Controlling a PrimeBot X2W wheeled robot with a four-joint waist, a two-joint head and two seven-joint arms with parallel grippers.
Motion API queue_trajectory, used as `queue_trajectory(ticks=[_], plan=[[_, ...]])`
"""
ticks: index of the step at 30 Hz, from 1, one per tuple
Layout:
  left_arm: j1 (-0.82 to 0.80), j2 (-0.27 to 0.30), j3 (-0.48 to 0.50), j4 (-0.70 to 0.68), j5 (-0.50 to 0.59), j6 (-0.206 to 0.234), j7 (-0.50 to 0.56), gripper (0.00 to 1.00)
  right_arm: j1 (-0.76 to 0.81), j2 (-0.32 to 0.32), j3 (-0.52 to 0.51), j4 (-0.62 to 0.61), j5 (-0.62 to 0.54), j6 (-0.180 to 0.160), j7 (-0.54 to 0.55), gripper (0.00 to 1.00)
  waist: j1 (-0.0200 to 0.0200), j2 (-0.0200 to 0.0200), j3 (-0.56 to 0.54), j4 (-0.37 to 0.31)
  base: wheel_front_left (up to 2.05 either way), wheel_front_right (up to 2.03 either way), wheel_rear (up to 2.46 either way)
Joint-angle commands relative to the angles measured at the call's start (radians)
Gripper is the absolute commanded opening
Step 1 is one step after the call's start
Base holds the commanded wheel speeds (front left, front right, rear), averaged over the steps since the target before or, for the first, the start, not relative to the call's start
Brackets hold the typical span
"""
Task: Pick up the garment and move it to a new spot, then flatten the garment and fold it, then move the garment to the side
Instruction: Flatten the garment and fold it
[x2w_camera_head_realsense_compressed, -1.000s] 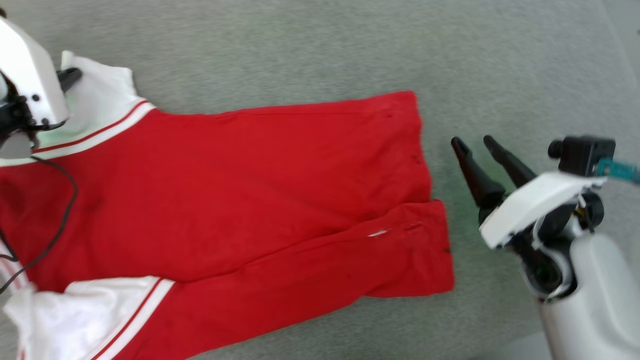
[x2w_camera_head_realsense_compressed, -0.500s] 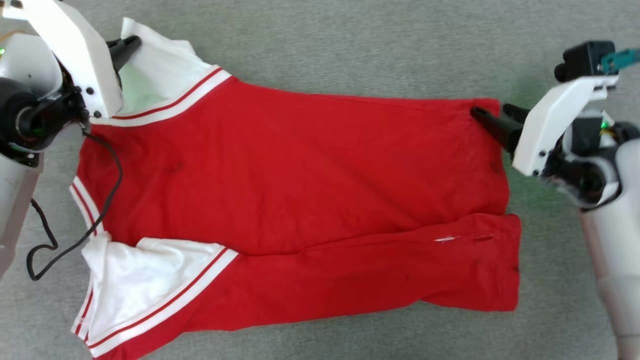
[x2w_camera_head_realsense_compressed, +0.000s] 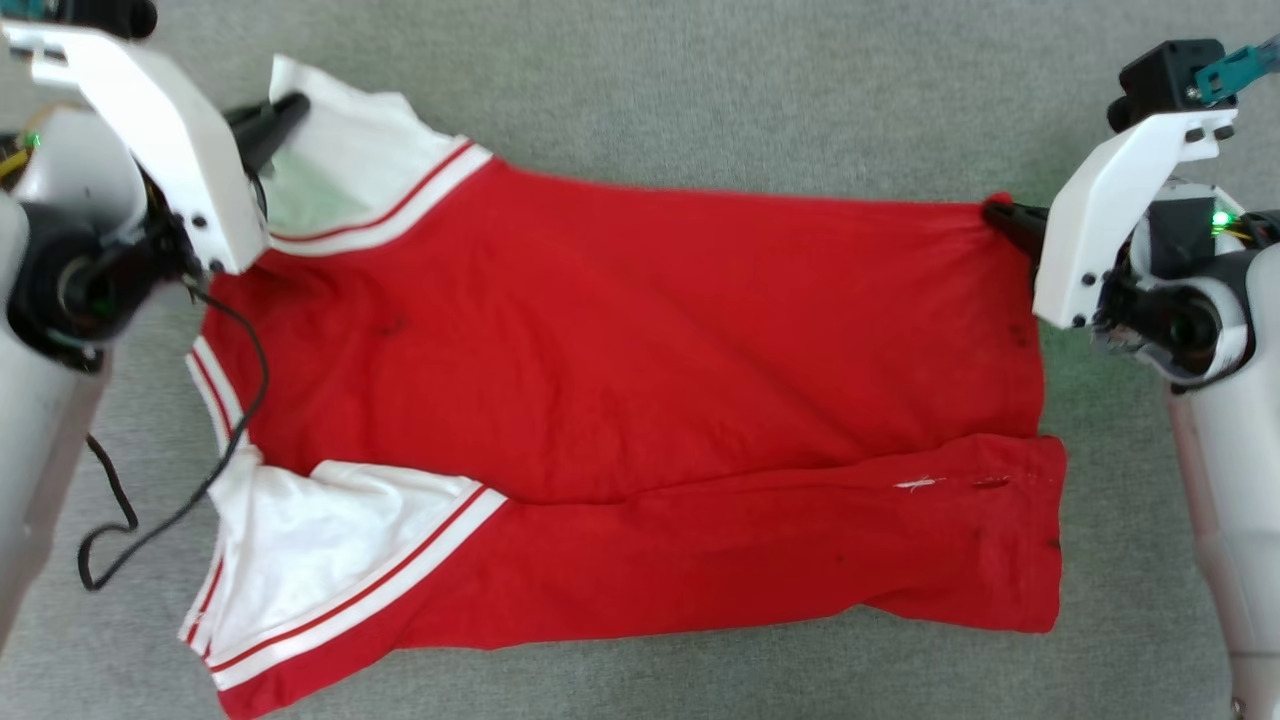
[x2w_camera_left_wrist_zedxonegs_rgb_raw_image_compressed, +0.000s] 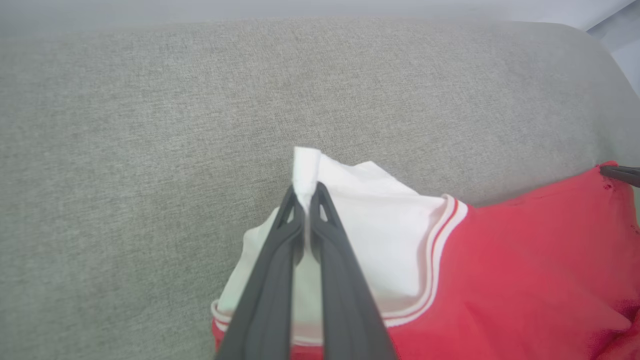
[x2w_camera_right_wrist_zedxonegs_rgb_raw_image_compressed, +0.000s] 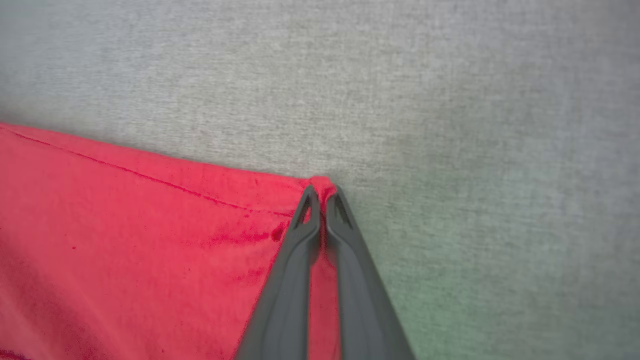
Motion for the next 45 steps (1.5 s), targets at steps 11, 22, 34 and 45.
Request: queue_trajectory(ticks=[11,22,34,45], plan=[[0.355,0.029,0.082,-0.133,-0.08,0.026,-0.206,0.0,0.26,-0.008,-0.047,-0.227,0.006,0.0,-0.05,0.0,0.0,0.0,-0.181,0.024,0.0,0.0,0.0],[0.781,-0.033,0.063,-0.182,-0.169,0.109,-0.309,0.78,0.593,0.035,-0.132,-0.306,0.021,0.0,-0.07,0.06,0.0,0.0,-0.284,0.044,0.0,0.0,0.0],[0.764,-0.12,0.037,-0.156,-0.014,0.1,-0.555,1.0,0.744,0.086,-0.193,-0.373,0.017,0.0,-0.277,1.0,0.0,0.0,-0.335,0.044,0.0,0.0,0.0],[0.717,-0.147,0.05,-0.24,0.195,0.184,-0.798,1.0,0.748,0.03,-0.334,-0.477,-0.003,0.0,-0.165,1.0,0.0,0.0,-0.367,0.064,0.0,0.0,0.0]])
